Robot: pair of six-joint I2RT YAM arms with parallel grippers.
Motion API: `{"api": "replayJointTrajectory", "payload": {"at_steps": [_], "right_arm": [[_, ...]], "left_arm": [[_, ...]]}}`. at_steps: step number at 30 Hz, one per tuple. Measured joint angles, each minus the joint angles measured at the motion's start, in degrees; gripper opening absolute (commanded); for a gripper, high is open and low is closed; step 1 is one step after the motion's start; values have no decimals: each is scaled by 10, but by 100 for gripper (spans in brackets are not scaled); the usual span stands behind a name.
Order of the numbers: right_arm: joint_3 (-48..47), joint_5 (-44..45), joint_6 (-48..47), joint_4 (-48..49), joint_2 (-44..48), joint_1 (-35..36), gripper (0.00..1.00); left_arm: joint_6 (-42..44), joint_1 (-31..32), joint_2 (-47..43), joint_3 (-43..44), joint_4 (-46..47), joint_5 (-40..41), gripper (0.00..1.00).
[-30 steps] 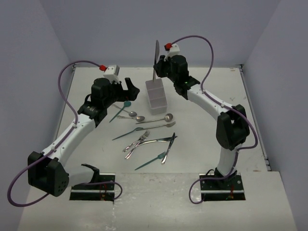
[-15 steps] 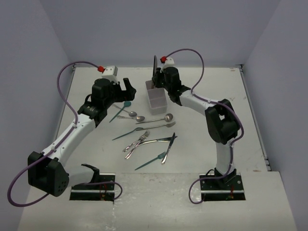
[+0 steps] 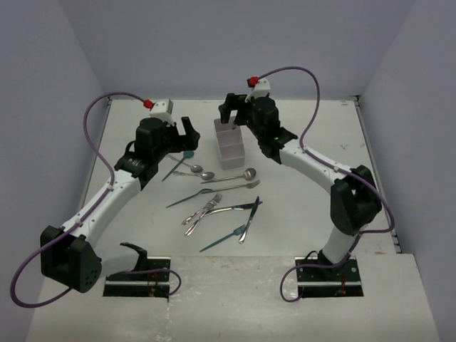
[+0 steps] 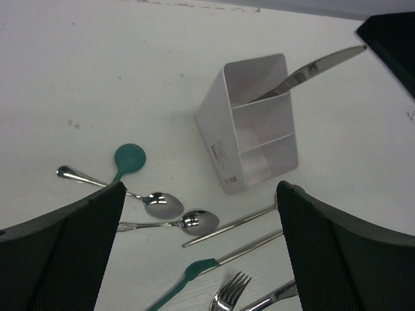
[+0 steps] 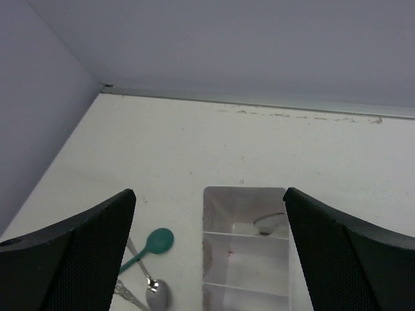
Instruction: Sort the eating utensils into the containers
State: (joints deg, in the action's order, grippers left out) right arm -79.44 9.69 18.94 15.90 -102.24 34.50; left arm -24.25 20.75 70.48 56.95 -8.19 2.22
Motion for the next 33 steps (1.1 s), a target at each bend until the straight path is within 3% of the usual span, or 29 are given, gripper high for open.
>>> {"api": "replayJointTrajectory", "payload": {"at_steps": [6,13,18,23,28,33], "right_arm": [[55,60,78,-106,157,11,99],[183,123,244,-355,292,21,99],[247,109,333,-501,280,72,99],[237,90,401,-574,219,143,99],[194,80,428,-610,129,214,99],[175,61,461,-614,113,266,99]], "left_arm": [[-3,0,-26,-22,-7,1,100],[-18,0,-33,-34,-34,2,100],[-28,0,-33,-43,-50,-1,100],[-32,0,-32,-44,-62,-12,100],[-47,0,-33,-54,-69,-35,100],[-52,1,-52,-95,-94,-58,100]]}}
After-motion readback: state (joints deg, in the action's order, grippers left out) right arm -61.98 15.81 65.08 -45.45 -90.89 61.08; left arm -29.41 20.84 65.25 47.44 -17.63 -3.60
